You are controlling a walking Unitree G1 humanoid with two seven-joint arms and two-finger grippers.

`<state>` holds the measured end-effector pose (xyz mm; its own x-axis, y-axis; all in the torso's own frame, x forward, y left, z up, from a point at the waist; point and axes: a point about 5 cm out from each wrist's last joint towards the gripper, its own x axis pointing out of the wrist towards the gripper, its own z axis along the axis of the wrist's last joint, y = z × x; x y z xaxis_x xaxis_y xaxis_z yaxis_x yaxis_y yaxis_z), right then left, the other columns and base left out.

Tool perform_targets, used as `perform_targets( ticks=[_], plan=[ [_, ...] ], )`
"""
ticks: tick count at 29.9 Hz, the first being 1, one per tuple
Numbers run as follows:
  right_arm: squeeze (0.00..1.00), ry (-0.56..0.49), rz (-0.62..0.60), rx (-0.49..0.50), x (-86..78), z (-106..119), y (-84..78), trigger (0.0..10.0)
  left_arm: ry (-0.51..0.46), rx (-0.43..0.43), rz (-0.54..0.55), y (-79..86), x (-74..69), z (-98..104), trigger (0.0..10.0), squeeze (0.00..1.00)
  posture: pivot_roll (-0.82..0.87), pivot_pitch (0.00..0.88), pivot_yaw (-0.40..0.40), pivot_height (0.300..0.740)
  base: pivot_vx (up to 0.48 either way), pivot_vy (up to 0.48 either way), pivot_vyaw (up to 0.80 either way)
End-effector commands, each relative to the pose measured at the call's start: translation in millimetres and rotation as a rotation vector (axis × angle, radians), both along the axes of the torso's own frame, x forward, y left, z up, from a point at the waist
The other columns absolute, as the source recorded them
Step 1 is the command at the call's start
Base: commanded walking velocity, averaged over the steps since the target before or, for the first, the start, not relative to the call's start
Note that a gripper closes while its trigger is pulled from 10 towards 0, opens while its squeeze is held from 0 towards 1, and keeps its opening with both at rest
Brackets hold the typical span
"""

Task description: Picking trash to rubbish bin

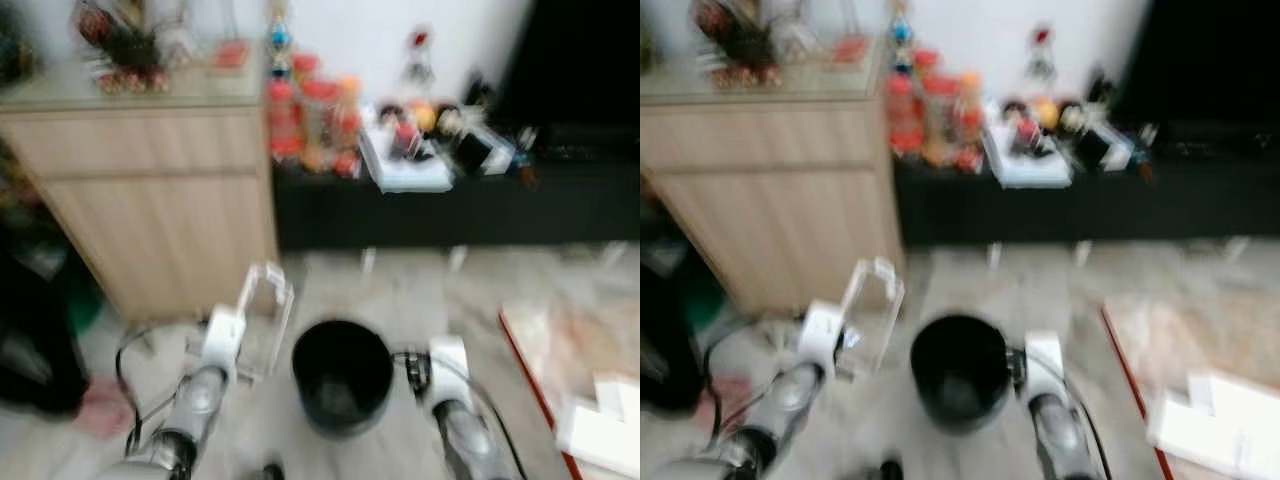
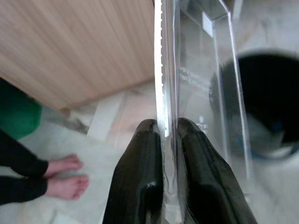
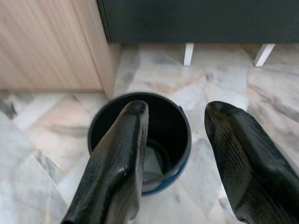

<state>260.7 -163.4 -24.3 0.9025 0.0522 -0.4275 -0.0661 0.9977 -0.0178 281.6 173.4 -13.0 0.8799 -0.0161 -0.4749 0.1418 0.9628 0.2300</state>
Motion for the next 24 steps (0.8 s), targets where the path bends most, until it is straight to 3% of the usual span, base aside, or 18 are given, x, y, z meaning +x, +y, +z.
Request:
perform_targets(
  ticks=[1, 24],
  plan=[
    [0.0, 0.004, -0.004, 0.007, -1.4, -1.2, 0.4, 10.0, -0.044, 0.008, -0.015, -2.8, 11.5, 10.9, 10.0, 0.0, 0.15, 0.038, -0.004, 0.74, 0.315, 0.0, 0.0],
    [0.0, 0.016, 0.03, 0.004, -4.0, -3.8, 4.3, 10.0, -0.035, 0.008, -0.018, -4.1, 9.6, 8.8, 10.0, 0.0, 0.15, 0.015, -0.007, 0.74, 0.315, 0.0, 0.0]
  ],
)
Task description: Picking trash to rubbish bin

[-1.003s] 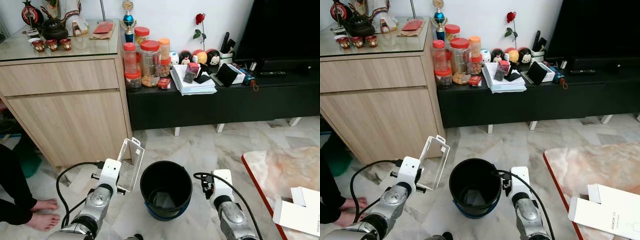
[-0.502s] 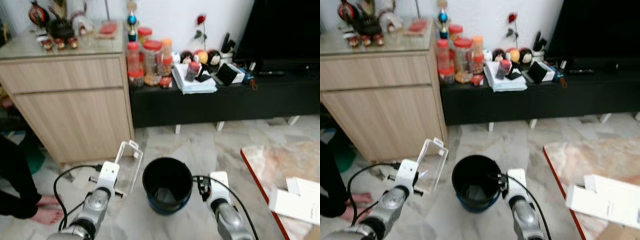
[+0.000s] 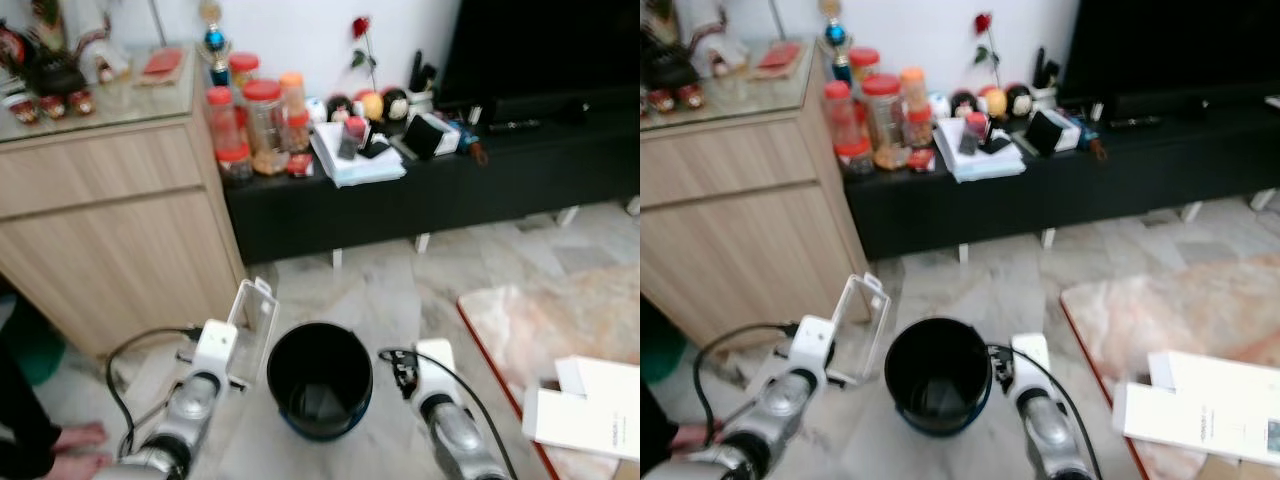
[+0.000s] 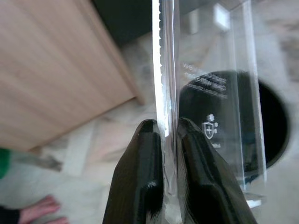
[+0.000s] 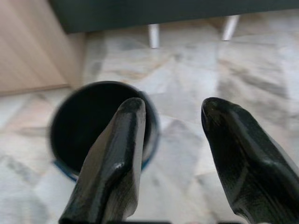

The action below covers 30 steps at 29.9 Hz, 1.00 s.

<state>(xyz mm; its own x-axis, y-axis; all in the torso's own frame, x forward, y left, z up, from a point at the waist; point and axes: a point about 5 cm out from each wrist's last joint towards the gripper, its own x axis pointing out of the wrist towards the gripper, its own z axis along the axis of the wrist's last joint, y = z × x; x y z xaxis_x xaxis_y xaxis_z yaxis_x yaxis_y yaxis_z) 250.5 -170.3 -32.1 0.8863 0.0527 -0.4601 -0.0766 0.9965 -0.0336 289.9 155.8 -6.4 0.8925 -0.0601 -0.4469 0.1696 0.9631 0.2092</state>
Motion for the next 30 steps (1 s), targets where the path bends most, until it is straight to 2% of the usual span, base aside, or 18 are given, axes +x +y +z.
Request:
perform_targets(
  ticks=[1, 9, 30],
  plan=[
    [0.0, -0.019, 0.023, 0.021, 6.2, 4.1, 11.4, 10.0, -0.005, 0.034, 0.018, 13.4, 1.3, 2.2, 10.0, 0.0, 0.15, 0.015, -0.007, 0.74, 0.311, 0.0, 0.0],
    [0.0, -0.02, 0.043, 0.029, 4.9, 3.3, 15.0, 10.0, -0.003, 0.035, 0.011, 12.7, 0.8, 1.6, 10.0, 0.0, 0.15, 0.005, -0.006, 0.74, 0.31, 0.0, 0.68],
    [0.0, -0.022, 0.039, 0.034, 6.5, 4.4, 14.2, 10.0, -0.003, 0.034, 0.012, 12.0, 2.3, 2.7, 10.0, 0.0, 0.15, 0.025, -0.006, 0.74, 0.298, 0.0, 0.0]
  ],
)
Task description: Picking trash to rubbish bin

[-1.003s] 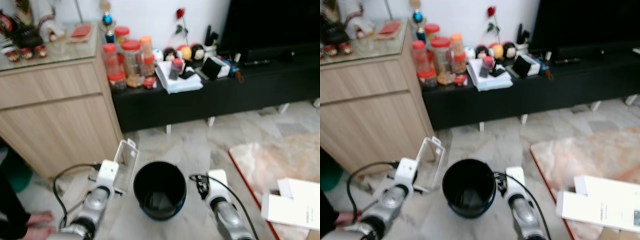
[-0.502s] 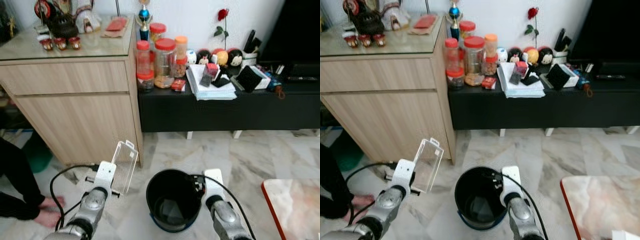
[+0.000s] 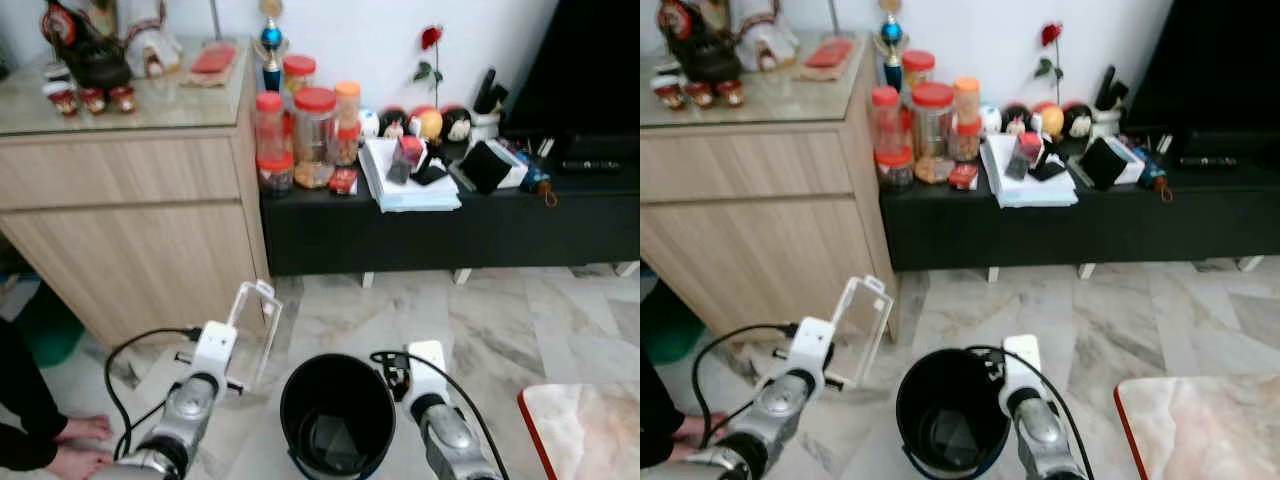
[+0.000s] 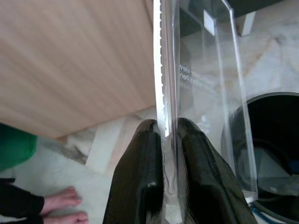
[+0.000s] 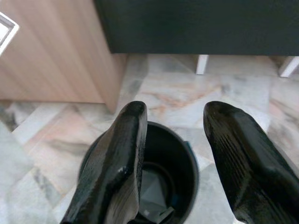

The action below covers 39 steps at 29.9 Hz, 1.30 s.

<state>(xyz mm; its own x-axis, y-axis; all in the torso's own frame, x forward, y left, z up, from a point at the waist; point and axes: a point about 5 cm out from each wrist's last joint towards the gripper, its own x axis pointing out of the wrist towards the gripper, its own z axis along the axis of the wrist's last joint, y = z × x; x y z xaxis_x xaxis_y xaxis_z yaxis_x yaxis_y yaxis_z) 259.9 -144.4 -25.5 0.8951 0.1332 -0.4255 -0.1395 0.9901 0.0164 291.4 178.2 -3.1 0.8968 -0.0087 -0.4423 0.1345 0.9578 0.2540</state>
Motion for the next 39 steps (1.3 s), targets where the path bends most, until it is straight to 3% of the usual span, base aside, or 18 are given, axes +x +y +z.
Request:
perform_targets(
  ticks=[1, 13, 16, 29, 39],
  plan=[
    [0.0, 0.011, -0.023, -0.021, -2.7, -2, -11.6, 10.0, 0.004, -0.012, -0.022, -10.5, 1.0, 0, 10.0, 0.0, 0.16, 0.031, -0.007, 0.74, 0.251, 0.0, 0.0],
    [0.0, 0.006, 0.016, -0.032, 0.6, 0, -9.9, 10.0, 0.058, -0.072, -0.093, -19.8, 4.6, 0, 10.0, 0.0, 0.16, 0.041, -0.011, 0.74, 0.0, 0.0, 0.0],
    [0.0, -0.012, 0.074, -0.033, 7.8, 7, -9.2, 10.0, 0.078, -0.066, -0.168, -30.9, 10.4, 4, 10.0, 0.0, 0.14, 0.045, -0.015, 0.74, 0.0, 0.0, 0.0],
    [0.0, -0.032, 0.241, -0.029, 11.4, 15, -6.3, 10.0, 0.057, -0.121, -0.251, -53.0, 20.0, 15, 10.0, 0.0, 0.1, 0.083, -0.041, 0.74, 0.0, 0.0, 0.0],
    [0.0, -0.137, 0.327, -0.025, 14.0, 35, -2.0, 10.0, 0.044, -0.112, -0.272, -57.9, 20.3, 16, 10.0, 0.0, 0.06, 0.153, -0.075, 0.74, 0.0, 0.0, 0.0]
  ],
)
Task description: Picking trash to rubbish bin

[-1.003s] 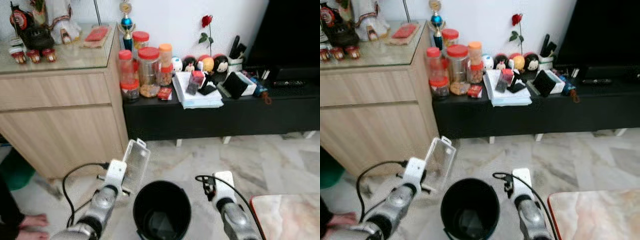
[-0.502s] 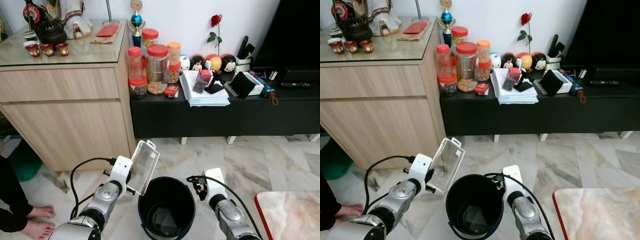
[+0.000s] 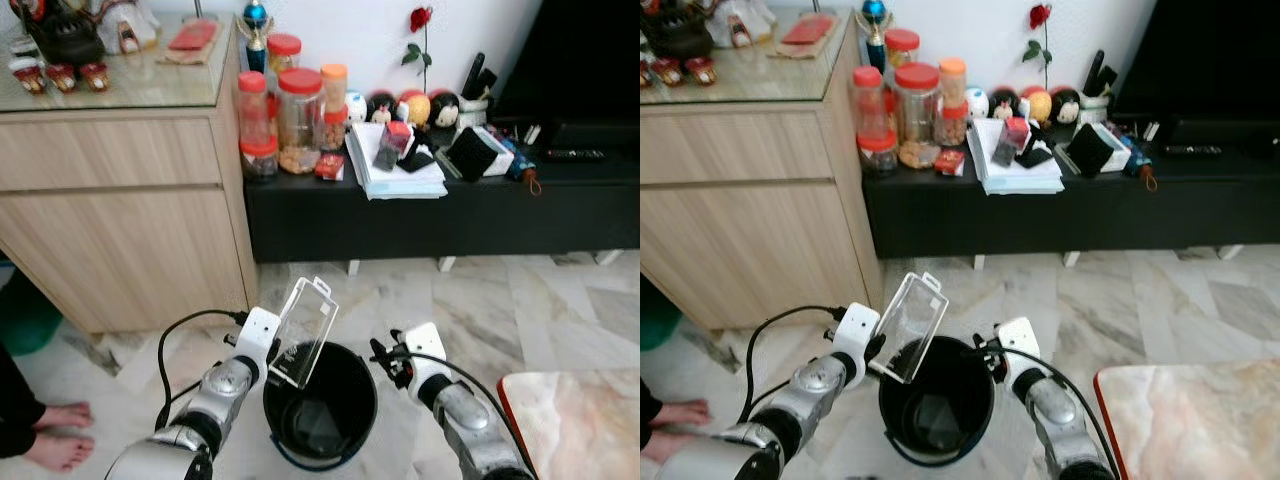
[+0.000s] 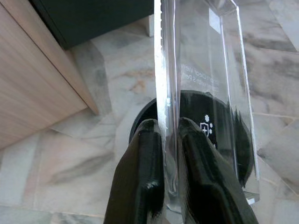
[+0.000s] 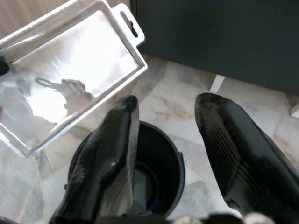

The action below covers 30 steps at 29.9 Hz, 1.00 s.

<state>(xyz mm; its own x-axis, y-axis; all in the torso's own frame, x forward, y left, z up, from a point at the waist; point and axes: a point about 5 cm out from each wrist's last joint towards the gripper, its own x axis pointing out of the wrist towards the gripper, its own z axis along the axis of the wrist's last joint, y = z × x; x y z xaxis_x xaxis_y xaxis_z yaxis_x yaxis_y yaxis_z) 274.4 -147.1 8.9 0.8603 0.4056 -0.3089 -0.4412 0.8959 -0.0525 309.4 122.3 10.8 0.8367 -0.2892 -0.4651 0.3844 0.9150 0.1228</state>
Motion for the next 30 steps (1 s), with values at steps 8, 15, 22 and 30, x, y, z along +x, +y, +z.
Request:
perform_targets(
  ticks=[8, 15, 22, 30],
  plan=[
    [0.0, -0.022, 0.103, 0.029, -9.4, 18, 12.3, 10.0, -0.005, 0.013, -0.021, -3.1, 1.4, 2, 10.0, 0.0, 0.05, 0.18, -0.085, 0.74, 0.0, 0.0, 0.0],
    [0.0, -0.006, 0.112, 0.031, -17.2, 20, 12.6, 10.0, -0.005, 0.011, -0.021, -3.8, 0.6, 1, 10.0, 1.0, 0.04, 0.195, -0.088, 0.74, 0.0, 0.0, 0.0],
    [0.0, 0.014, 0.119, 0.034, -22.0, 23, 14.5, 10.0, -0.003, 0.013, -0.014, -1.7, -0.5, 0, 10.0, 1.0, 0.04, 0.198, -0.09, 0.74, 0.0, 0.0, 0.0],
    [0.0, 0.023, 0.118, 0.034, -21.2, 25, 15.7, 10.0, -0.012, 0.028, -0.009, -0.8, 0.0, 0, 10.0, 0.0, 0.05, 0.195, -0.091, 0.74, 0.0, 0.0, 0.0]
  ],
)
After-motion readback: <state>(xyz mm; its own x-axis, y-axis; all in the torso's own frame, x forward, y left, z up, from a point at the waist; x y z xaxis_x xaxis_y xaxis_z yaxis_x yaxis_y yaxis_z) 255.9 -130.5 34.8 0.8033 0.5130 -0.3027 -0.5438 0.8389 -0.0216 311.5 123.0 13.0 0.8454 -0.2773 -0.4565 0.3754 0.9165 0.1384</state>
